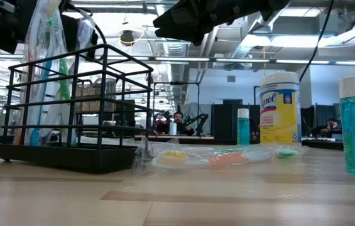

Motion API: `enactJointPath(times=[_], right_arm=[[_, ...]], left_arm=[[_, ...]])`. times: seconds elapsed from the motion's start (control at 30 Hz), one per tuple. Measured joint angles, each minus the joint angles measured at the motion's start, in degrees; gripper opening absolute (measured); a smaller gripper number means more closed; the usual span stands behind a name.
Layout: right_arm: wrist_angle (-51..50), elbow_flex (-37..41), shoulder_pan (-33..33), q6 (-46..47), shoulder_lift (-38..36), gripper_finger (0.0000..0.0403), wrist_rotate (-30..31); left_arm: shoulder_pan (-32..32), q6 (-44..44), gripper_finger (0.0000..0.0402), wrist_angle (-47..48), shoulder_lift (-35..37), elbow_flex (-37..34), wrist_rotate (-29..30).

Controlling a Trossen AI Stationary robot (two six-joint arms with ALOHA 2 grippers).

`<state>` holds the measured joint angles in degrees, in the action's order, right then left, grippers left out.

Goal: Pick & Place toothbrushing station
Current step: Put the green toothbrush into the mesh organizer

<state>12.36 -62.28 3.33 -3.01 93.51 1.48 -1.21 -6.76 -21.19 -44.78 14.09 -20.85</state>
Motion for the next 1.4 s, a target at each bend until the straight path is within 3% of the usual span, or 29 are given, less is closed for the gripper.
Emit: enactJointPath(times=[0.3, 0.43, 0.8, 1.1, 1.4], right_arm=[[-3.4, 0.0, 0.0, 0.0, 0.0, 0.0171, 0.0], [-6.7, 0.0, 0.0, 0.1, 0.0, 0.0170, 0.0], [-23.1, 0.0, 0.0, 3.7, 0.0, 0.0158, 0.0], [-38.0, 0.0, 1.0, 9.5, 0.0, 0.0149, -0.2], [-50.9, 0.0, 3.2, 15.0, 0.0, 0.0143, -0.2]], left_arm=[[0.0, 0.0, 0.0138, 0.0, 5.5, 0.0, 0.1], [0.0, 0.0, 0.0138, 0.0, 7.4, 0.0, 3.7], [0.0, 0.0, 0.0138, -3.4, 9.2, 0.0, 5.1], [0.0, 0.0, 0.0138, -5.5, 9.2, 0.0, 10.0], [0.0, 0.2, 0.0138, -6.0, 9.2, 0.0, 10.1]])
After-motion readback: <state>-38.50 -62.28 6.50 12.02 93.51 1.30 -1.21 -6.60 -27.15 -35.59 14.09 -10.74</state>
